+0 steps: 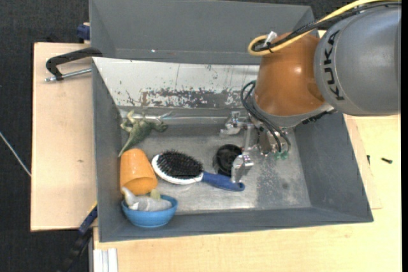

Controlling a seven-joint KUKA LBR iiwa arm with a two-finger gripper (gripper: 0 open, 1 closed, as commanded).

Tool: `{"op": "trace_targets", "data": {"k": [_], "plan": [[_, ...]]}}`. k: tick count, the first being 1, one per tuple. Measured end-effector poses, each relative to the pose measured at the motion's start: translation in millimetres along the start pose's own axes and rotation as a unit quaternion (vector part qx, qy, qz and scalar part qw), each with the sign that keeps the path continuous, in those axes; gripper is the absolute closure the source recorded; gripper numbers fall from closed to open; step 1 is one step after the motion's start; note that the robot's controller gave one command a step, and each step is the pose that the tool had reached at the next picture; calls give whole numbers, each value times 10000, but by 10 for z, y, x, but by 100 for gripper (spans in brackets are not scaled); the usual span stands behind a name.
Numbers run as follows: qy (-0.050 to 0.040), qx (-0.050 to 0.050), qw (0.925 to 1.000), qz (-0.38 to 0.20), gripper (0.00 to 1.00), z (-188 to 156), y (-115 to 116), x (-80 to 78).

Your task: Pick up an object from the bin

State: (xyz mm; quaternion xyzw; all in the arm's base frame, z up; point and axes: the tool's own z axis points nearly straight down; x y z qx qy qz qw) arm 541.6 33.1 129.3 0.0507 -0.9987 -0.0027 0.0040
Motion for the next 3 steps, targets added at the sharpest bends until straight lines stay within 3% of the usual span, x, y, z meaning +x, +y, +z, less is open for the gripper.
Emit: {"op": "trace_targets", "data": {"k": [1, 2, 3], "plan": [[-196, 80, 9592, -2819, 0, 387, 20, 338], [-110, 88, 9595, -2815, 100, 391, -11, 372], [-104, 62, 9590, -2831, 100, -571, -172, 200]]}}
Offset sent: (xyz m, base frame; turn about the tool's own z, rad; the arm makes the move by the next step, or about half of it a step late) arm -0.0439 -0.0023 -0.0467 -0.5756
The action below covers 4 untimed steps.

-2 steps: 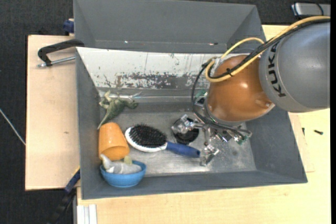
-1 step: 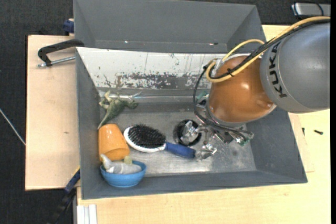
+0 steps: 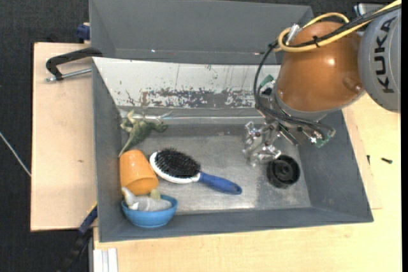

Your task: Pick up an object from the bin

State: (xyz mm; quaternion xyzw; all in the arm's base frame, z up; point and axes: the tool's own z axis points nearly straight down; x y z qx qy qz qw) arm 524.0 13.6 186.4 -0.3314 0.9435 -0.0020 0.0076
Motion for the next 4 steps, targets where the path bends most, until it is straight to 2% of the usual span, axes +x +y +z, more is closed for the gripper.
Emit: {"op": "trace_targets", "data": {"k": [1, 2, 3, 4], "plan": [[39, -37, 10000, -9, 0, 47, 24, 13], [60, -74, 9988, -480, 0, 628, 909, -394], [-107, 27, 9706, -2403, 0, 833, 689, -296], [70, 57, 9376, -3475, 0, 888, 1500, -1057]]}}
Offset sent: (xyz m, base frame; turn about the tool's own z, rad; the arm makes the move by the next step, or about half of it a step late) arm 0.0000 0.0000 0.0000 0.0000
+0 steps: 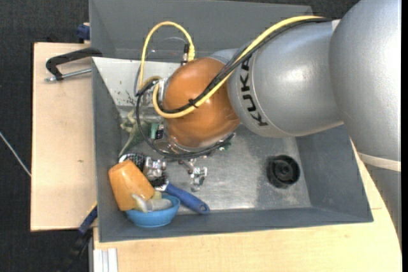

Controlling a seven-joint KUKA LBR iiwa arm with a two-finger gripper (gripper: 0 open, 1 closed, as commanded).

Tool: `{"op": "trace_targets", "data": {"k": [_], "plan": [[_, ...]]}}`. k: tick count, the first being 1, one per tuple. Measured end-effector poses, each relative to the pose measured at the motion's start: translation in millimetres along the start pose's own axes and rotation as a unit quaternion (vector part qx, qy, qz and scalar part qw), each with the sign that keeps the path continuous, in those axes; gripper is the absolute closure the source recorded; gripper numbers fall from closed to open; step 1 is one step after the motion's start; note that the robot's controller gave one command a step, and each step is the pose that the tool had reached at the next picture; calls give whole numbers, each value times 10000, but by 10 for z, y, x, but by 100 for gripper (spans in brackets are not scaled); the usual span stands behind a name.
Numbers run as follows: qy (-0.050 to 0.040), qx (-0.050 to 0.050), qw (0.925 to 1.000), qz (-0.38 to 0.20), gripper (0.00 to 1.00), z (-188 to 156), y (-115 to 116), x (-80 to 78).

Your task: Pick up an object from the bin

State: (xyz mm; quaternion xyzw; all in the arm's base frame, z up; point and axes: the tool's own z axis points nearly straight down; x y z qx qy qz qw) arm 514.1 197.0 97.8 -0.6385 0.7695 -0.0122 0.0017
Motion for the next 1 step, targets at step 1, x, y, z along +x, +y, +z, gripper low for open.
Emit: {"op": "trace_targets", "data": {"k": [1], "plan": [[-80, 30, 9957, -920, 0, 6, -11, 19]]}}
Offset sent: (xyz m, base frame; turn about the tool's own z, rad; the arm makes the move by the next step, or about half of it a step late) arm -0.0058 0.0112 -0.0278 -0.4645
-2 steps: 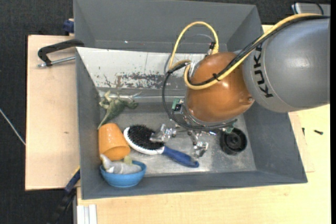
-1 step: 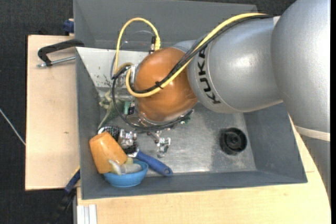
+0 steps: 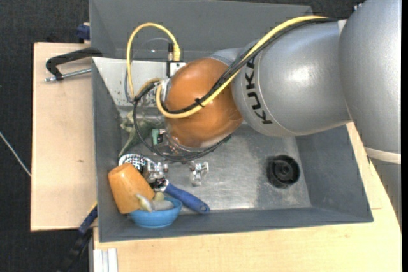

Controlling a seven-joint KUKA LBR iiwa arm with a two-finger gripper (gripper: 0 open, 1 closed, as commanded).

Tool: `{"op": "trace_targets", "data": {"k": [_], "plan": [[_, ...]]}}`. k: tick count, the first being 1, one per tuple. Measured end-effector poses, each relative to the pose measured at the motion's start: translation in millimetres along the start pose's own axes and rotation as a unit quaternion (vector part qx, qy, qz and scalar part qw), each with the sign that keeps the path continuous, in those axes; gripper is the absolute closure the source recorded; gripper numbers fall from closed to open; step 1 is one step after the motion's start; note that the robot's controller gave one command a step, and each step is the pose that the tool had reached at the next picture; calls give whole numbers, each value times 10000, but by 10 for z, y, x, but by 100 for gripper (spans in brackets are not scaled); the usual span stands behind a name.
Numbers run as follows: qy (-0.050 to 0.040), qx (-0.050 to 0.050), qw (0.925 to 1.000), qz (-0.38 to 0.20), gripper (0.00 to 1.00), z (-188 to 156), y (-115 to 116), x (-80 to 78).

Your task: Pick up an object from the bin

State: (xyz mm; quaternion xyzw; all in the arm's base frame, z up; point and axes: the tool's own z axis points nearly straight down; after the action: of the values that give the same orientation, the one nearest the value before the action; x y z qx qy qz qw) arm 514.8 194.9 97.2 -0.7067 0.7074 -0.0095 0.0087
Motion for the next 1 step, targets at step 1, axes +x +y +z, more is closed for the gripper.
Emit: {"op": "trace_targets", "data": {"k": [1], "plan": [[-57, -36, 9548, -2970, 0, 69, 69, -56]]}}
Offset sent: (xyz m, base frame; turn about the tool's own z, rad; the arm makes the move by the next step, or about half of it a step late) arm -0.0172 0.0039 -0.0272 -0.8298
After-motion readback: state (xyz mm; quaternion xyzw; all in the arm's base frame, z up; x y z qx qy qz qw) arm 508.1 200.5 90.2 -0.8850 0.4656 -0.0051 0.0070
